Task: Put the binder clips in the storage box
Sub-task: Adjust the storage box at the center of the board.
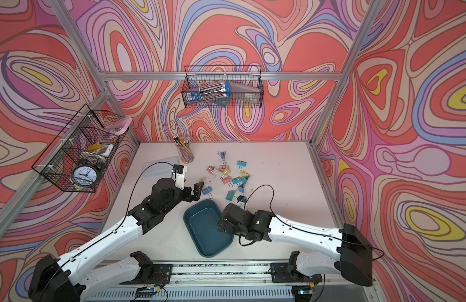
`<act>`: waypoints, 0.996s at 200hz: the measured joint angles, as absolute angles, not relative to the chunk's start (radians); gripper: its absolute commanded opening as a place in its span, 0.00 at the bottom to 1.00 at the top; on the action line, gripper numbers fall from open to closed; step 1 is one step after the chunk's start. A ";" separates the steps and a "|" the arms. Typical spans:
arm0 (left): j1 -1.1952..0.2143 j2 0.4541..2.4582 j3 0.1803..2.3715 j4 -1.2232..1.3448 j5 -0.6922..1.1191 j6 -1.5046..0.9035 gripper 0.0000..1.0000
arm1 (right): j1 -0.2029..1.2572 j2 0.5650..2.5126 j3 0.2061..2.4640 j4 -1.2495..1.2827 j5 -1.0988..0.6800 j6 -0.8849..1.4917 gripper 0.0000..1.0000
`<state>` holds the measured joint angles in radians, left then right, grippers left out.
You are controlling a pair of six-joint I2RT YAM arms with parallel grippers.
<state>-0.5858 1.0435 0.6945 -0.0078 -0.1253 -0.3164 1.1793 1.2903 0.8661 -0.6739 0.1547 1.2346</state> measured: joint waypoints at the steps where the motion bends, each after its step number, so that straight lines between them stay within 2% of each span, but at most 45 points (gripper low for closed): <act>1: -0.586 1.044 0.694 -0.009 -0.126 -0.317 0.99 | 1.184 1.294 0.867 -0.678 0.156 1.238 0.98; 30: -0.586 1.045 0.694 -0.032 -0.153 -0.335 0.99 | 1.318 1.459 0.921 -0.783 0.202 1.332 0.98; 82: -0.586 1.061 0.694 -0.067 -0.169 -0.374 0.99 | 1.330 1.523 0.904 -0.819 0.251 1.351 0.98; 103: -0.586 1.063 0.694 -0.072 -0.172 -0.386 0.99 | 1.291 1.470 0.854 -0.822 0.260 1.320 0.96; 142: -0.586 1.081 0.694 -0.075 -0.171 -0.401 0.99 | 1.121 1.390 0.785 -0.831 0.254 1.221 0.96; 159: -0.586 1.082 0.695 -0.075 -0.171 -0.406 0.99 | 1.082 1.379 0.782 -0.833 0.253 1.187 0.91; 199: -0.586 1.082 0.694 -0.075 -0.167 -0.420 0.99 | 1.026 1.322 0.741 -0.817 0.252 1.143 0.69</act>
